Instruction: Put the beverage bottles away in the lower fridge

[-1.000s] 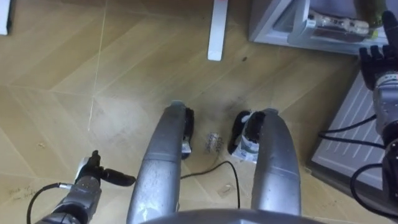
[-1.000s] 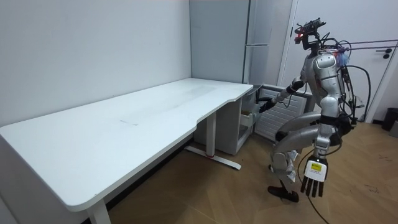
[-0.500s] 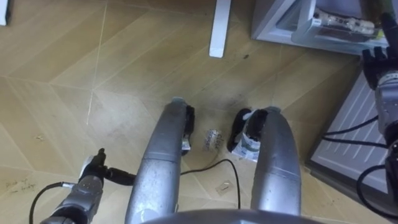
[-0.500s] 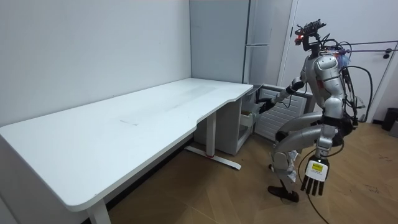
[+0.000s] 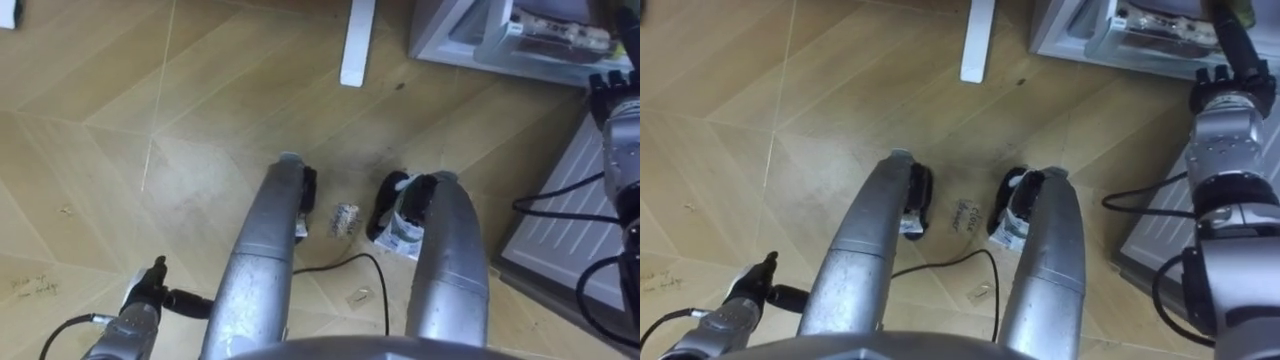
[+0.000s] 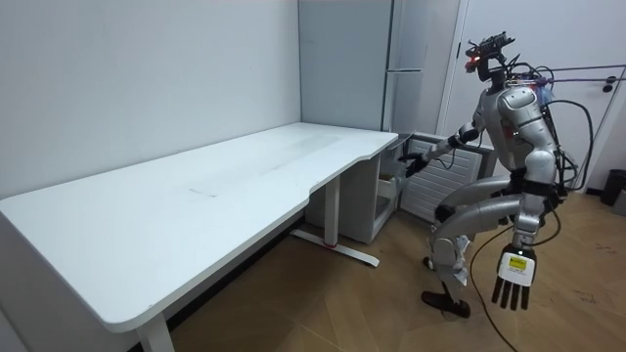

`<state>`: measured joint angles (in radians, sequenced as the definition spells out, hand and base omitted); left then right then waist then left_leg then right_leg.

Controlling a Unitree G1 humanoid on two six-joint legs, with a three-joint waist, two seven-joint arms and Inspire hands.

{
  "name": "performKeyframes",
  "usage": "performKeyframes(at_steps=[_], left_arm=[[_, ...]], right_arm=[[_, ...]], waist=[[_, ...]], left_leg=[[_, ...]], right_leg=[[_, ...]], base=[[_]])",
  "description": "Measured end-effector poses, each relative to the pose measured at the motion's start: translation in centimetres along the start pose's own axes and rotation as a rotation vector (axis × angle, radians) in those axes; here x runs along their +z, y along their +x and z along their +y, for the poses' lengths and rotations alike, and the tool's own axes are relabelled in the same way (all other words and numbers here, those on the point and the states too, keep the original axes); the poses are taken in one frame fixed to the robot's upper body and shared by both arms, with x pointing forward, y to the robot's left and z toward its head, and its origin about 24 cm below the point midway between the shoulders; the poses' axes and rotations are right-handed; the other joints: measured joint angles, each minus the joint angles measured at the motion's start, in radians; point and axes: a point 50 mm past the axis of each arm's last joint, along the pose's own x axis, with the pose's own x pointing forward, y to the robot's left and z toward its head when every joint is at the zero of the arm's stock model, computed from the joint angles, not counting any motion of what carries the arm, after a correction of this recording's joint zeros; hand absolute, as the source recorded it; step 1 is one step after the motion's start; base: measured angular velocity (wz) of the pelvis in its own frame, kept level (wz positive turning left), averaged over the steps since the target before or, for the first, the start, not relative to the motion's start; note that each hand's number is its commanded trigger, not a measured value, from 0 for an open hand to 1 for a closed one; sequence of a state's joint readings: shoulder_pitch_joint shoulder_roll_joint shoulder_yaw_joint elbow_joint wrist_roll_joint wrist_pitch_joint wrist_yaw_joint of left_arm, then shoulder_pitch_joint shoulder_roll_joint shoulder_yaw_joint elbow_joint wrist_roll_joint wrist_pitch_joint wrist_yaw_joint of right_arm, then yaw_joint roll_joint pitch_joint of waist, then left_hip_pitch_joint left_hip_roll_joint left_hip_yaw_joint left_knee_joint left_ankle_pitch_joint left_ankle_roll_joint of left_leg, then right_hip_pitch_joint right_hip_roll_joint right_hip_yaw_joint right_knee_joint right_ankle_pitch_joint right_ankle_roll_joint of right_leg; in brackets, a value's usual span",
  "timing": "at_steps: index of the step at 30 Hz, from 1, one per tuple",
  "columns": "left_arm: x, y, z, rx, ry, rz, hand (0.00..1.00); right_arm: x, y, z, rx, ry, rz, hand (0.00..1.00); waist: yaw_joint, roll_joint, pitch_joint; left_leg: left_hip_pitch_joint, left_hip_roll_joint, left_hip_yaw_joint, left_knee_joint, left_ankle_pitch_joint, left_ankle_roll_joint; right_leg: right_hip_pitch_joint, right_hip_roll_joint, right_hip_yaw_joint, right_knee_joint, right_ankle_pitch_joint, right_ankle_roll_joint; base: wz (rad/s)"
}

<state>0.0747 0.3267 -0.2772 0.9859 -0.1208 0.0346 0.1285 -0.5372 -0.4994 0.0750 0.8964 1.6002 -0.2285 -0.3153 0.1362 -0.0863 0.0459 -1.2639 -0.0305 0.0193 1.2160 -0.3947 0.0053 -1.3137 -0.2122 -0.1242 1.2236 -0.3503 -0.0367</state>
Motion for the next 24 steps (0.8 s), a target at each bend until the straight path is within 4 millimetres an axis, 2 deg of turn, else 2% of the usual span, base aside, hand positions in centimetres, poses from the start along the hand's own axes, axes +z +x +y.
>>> performKeyframes(at_steps=[4,6,8,10,16,19,24], left_arm=[[0.1,0.0,0.0,0.014,-0.004,-0.016,0.0],[0.3,0.0,0.0,0.017,-0.004,-0.027,0.0],[0.3,0.0,0.0,0.016,-0.004,-0.031,0.0],[0.4,0.0,-0.1,0.014,-0.003,-0.034,0.0],[0.5,-0.1,-0.1,0.022,-0.01,-0.043,0.0],[0.5,-0.1,0.0,0.031,-0.011,-0.046,0.0],[0.5,-0.2,-0.1,0.034,-0.011,-0.051,0.0]], right_arm=[[-0.3,-0.8,2.3,0.042,0.013,0.012,0.0],[-0.4,-0.9,2.7,0.059,0.014,0.013,0.0],[-0.5,-1.1,3.1,0.066,0.017,0.016,0.0],[-0.5,-1.2,3.3,0.072,0.018,0.016,0.0],[-0.6,-1.4,3.8,0.096,0.018,0.01,0.0],[-0.6,-1.5,4.0,0.103,0.02,0.011,0.0],[-0.6,-1.5,4.1,0.107,0.021,0.011,0.0]], waist=[[0.006,0.002,-0.0011],[0.007,0.003,-0.0017],[0.007,0.003,-0.0018],[0.007,0.003,-0.0019],[0.005,0.003,-0.0019],[0.005,0.003,-0.002],[0.005,0.003,-0.0019]], left_leg=[[0.01,0.0,-0.011,-0.001,0.009,-0.016],[0.017,-0.002,-0.02,0.0,0.013,-0.023],[0.022,-0.002,-0.026,0.0,0.014,-0.028],[0.03,-0.001,-0.038,0.0,0.013,-0.038],[0.037,-0.002,-0.054,0.0,0.0,-0.059],[0.037,-0.002,-0.058,-0.001,-0.002,-0.064],[0.036,-0.001,-0.06,-0.002,-0.001,-0.066]], right_leg=[[0.004,0.005,-0.006,0.009,-0.005,-0.008],[0.015,0.006,-0.015,0.014,-0.007,-0.016],[0.028,0.01,-0.026,0.015,-0.009,-0.03],[0.041,0.009,-0.041,0.018,-0.016,-0.053],[0.05,0.005,-0.058,0.032,-0.034,-0.086],[0.05,0.005,-0.062,0.034,-0.038,-0.094],[0.05,0.002,-0.066,0.033,-0.04,-0.096]], base=[[-0.03],[0.11],[0.13],[0.13],[0.08],[0.01],[0.0]])
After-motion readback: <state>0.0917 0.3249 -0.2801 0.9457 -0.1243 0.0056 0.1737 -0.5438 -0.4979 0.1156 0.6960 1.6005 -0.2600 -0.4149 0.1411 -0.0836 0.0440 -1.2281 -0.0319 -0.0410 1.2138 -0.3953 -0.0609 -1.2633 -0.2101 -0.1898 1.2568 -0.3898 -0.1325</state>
